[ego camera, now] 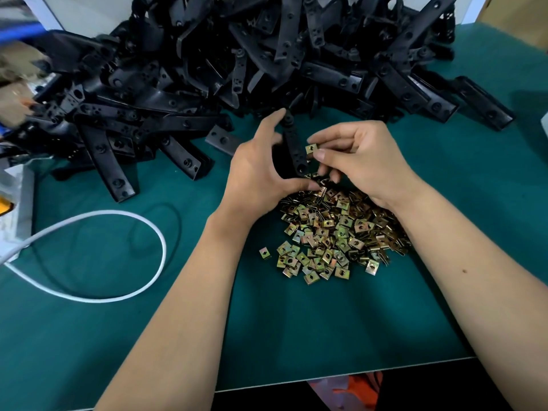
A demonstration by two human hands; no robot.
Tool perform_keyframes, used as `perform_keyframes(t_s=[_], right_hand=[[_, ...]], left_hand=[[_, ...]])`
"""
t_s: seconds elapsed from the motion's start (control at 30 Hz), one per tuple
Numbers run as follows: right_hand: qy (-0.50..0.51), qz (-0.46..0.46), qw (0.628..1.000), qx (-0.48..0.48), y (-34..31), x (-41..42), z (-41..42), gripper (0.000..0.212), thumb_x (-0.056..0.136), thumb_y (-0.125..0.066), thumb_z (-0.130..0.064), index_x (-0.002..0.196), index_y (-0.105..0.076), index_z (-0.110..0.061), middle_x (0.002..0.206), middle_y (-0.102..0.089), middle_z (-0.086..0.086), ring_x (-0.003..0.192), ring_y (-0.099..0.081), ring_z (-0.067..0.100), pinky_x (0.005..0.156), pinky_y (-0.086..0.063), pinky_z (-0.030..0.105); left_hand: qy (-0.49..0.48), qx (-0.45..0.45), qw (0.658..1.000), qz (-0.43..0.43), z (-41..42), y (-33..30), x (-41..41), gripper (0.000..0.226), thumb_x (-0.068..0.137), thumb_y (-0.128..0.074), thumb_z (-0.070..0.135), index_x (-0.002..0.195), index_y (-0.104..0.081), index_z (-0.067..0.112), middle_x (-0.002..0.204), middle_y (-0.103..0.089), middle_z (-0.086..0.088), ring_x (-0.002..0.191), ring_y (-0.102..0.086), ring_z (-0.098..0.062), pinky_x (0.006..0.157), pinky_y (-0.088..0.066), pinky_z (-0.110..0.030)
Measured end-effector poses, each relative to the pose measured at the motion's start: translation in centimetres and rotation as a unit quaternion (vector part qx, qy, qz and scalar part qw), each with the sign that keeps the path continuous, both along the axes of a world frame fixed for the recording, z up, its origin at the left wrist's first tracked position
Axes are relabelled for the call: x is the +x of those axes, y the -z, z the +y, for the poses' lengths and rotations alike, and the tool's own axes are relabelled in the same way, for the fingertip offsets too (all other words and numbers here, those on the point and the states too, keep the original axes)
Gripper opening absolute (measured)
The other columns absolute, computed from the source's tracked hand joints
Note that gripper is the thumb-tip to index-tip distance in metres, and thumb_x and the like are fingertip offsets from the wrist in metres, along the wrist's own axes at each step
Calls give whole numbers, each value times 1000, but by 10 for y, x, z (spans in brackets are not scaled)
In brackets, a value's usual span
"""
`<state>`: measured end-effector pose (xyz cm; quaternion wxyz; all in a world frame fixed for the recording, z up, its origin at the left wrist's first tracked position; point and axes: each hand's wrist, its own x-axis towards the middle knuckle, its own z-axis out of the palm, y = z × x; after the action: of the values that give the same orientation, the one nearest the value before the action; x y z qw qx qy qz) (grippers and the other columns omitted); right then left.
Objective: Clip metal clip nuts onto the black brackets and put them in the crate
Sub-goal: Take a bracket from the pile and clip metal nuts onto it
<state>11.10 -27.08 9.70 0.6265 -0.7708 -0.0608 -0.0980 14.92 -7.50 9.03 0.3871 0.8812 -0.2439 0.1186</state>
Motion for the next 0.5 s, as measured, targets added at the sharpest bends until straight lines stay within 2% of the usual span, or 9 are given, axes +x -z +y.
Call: perform_keyframes(t_s=[0.17,0.27,0.4,0.5], right_hand=[[-11,-8,1000,20,0,0,0,17,92,-72,1,107,-76,-7,86,-78,12,63,-64,23,50,-48,21],[-11,-10,1000,14,-1,-1,2,15,93,-72,-2,106,-77,-8,85,-78,12,63,-62,25,50,-47,22],[-13,-13,1000,24,-1,-2,2,18,91,-73,2,103,-78,-9,80,-76,8,63,-63,17,50,-46,20],[-7,-11,999,38,-2,-2,3,17,90,-75,2,101,-79,-10,77,-75,5,63,-63,17,51,-46,20]], left_hand=[[0,-6,1000,1,-1,0,0,126,52,-96,57,157,-33,23,120,-70,3,119,-62,-13,105,-47,-31],[-4,-18,1000,-4,0,0,-1,125,54,-96,56,157,-34,21,119,-70,3,118,-63,-13,105,-47,-30],[-10,-29,1000,-3,0,0,-1,125,54,-97,54,157,-34,21,119,-70,4,118,-62,-11,105,-46,-25],[-9,-23,1000,-8,-1,0,-1,125,54,-97,53,157,-33,21,117,-70,6,117,-63,-10,104,-47,-29]])
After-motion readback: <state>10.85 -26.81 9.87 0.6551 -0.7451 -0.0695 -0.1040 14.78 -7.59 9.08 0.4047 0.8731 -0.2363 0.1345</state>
